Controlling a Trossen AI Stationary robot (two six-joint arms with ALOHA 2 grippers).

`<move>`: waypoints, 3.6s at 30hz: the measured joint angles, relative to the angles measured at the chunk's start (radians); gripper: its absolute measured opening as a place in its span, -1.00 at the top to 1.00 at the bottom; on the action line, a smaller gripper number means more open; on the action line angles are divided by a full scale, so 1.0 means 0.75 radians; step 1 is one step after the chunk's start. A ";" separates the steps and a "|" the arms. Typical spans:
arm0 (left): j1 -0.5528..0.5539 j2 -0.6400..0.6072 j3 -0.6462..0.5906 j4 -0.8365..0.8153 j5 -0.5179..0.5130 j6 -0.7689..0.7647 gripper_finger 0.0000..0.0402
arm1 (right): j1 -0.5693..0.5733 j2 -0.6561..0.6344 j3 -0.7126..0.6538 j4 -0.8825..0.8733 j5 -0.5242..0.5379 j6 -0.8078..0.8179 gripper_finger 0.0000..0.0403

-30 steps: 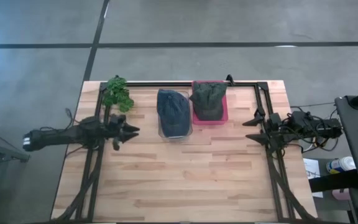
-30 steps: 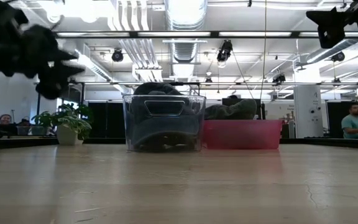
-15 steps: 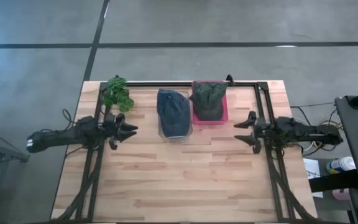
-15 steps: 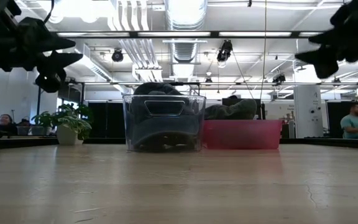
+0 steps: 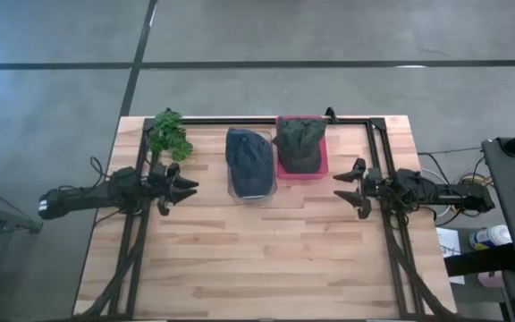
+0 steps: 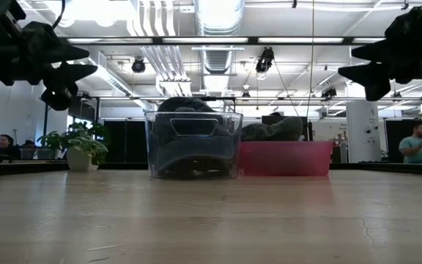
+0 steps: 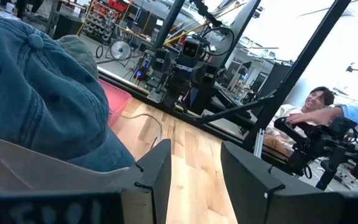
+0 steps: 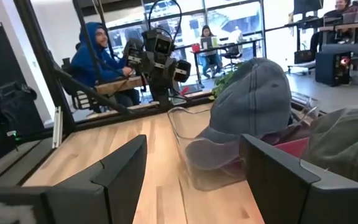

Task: Pick & Place hat
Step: Return to home position

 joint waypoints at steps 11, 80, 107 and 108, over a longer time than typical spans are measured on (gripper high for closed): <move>0.000 0.001 -0.001 -0.001 0.001 0.000 0.34 | 0.000 0.000 0.000 0.076 -0.005 0.003 -0.24; 0.000 0.007 -0.003 -0.004 0.002 0.000 0.34 | -0.154 0.004 0.000 0.059 0.001 0.000 -0.24; 0.000 0.007 -0.003 -0.004 0.002 -0.001 0.34 | -0.154 0.004 0.001 0.059 0.001 0.001 -0.24; 0.000 0.007 -0.003 -0.004 0.002 -0.001 0.34 | -0.154 0.004 0.001 0.059 0.001 0.001 -0.24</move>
